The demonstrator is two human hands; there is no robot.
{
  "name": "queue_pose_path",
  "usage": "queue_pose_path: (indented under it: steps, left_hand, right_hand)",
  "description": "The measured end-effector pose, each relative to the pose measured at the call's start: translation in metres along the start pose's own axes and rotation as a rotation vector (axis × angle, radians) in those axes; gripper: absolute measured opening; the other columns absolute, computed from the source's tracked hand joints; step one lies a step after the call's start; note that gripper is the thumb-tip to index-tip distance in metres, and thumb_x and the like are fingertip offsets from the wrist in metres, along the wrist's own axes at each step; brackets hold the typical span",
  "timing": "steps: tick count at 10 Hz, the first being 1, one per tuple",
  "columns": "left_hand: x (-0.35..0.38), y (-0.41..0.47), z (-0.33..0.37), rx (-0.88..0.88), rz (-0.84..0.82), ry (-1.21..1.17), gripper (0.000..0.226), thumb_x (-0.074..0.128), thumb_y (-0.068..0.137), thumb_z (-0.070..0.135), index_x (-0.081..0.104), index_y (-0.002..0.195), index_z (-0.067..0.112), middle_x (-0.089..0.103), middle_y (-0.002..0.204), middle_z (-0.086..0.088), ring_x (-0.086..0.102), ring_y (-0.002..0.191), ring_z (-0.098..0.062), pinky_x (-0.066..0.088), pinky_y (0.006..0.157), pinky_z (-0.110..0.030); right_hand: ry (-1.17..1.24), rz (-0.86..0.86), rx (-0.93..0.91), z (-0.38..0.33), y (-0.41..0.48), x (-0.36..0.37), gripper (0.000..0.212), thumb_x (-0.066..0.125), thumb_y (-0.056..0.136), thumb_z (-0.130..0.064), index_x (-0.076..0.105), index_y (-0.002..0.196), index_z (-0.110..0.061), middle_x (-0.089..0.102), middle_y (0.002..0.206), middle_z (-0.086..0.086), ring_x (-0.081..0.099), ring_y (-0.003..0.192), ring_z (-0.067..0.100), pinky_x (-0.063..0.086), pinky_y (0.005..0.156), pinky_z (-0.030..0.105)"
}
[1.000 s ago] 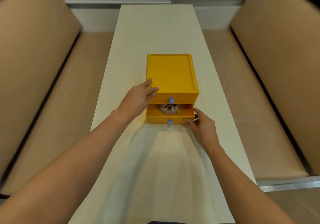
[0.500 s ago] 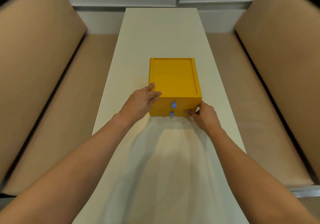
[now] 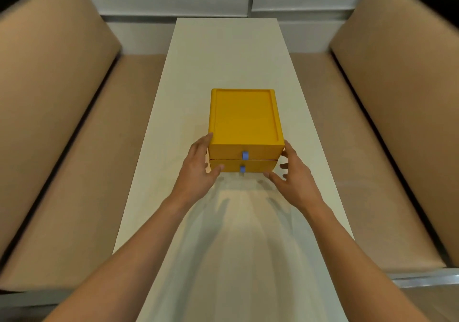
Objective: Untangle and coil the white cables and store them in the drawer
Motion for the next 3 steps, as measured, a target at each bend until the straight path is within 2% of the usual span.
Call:
queue_pose_path:
  steps: [1,2,3]
  left_hand:
    - [-0.002,-0.011,0.010,0.009,0.063,0.040,0.074,0.067,0.099,0.031,0.025,0.161,0.029,0.032,0.160,0.002,0.037,0.145,-0.017,0.041,0.116,-0.038]
    - [-0.021,-0.019,0.035,0.033,0.158,0.075,0.062,0.060,0.102,0.036,0.033,0.158,0.028,0.032,0.162,0.003,0.034,0.148,-0.014,0.033,0.111,-0.027]
    - [-0.041,-0.023,0.069,0.136,0.252,0.087,0.058,0.058,0.102,0.042,0.038,0.156,0.030,0.032,0.163,0.007,0.033,0.149,-0.012,0.036,0.108,-0.028]
  right_hand:
    - [-0.029,0.045,0.005,0.000,-0.011,-0.007,0.095,0.070,0.093,-0.047,0.007,0.163,-0.035,0.035,0.163,-0.005,0.053,0.136,0.020,0.052,0.106,0.050]
    - [-0.018,0.134,-0.054,-0.014,-0.022,-0.025,0.085,0.067,0.097,-0.042,0.012,0.162,-0.036,0.035,0.162,-0.006,0.050,0.138,0.016,0.052,0.106,0.048]
    - [-0.018,0.223,-0.177,-0.047,-0.025,-0.045,0.079,0.064,0.098,-0.044,0.018,0.161,-0.034,0.037,0.160,-0.007,0.046,0.140,0.014,0.053,0.106,0.046]
Point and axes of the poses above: each hand's wrist, its own y-axis towards the middle knuckle, its own x-axis out of the palm, z = x × y, the point moved 9 cm from there along y, towards the middle knuckle
